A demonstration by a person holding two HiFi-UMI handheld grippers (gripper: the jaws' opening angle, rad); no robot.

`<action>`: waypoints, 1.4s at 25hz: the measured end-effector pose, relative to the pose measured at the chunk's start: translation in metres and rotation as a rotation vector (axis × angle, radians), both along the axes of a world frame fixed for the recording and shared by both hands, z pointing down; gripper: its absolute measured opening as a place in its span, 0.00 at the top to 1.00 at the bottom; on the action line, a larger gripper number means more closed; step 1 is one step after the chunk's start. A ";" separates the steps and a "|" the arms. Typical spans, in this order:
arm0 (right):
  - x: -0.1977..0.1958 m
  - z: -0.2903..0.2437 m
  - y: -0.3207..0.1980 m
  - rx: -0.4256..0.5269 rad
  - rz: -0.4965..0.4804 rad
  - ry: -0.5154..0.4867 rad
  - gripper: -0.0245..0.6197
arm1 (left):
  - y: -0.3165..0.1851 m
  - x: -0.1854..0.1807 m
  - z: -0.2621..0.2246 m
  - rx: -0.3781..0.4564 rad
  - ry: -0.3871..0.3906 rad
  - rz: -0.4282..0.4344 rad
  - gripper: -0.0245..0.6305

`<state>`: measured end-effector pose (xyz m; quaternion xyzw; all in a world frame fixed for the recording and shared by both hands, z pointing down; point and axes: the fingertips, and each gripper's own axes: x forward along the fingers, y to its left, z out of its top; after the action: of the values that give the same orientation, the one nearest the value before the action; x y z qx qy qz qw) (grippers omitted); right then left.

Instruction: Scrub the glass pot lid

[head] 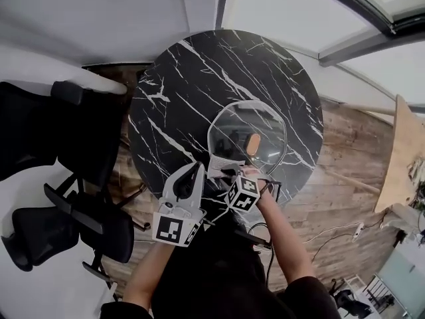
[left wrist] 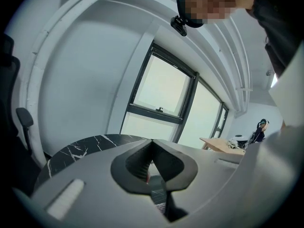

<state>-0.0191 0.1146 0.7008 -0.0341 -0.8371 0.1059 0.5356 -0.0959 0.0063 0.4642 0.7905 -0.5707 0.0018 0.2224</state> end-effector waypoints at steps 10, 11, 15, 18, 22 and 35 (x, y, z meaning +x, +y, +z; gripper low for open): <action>0.076 0.003 0.053 -0.178 -0.043 0.135 0.83 | 0.000 0.046 -0.014 0.011 0.014 0.078 0.96; 0.088 -0.001 0.059 -0.226 -0.033 0.158 0.83 | 0.001 0.051 -0.017 0.009 0.019 0.091 0.96; 0.125 -0.025 0.059 -0.296 0.119 0.138 0.84 | 0.002 0.067 -0.034 0.031 0.010 0.142 0.96; 0.152 -0.043 0.040 -0.234 0.279 0.118 0.84 | 0.002 0.072 -0.051 0.052 0.000 0.155 0.96; 0.174 -0.066 -0.003 0.008 0.508 0.042 0.84 | 0.003 0.076 -0.069 0.081 -0.012 0.168 0.96; 0.136 -0.203 -0.086 0.458 1.064 -0.783 0.84 | 0.019 0.066 -0.073 0.115 -0.034 0.156 0.96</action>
<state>0.1171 0.0286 0.4979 0.4587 -0.8727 0.1548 0.0633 -0.0297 0.0258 0.3910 0.8438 -0.5103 -0.0004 0.1661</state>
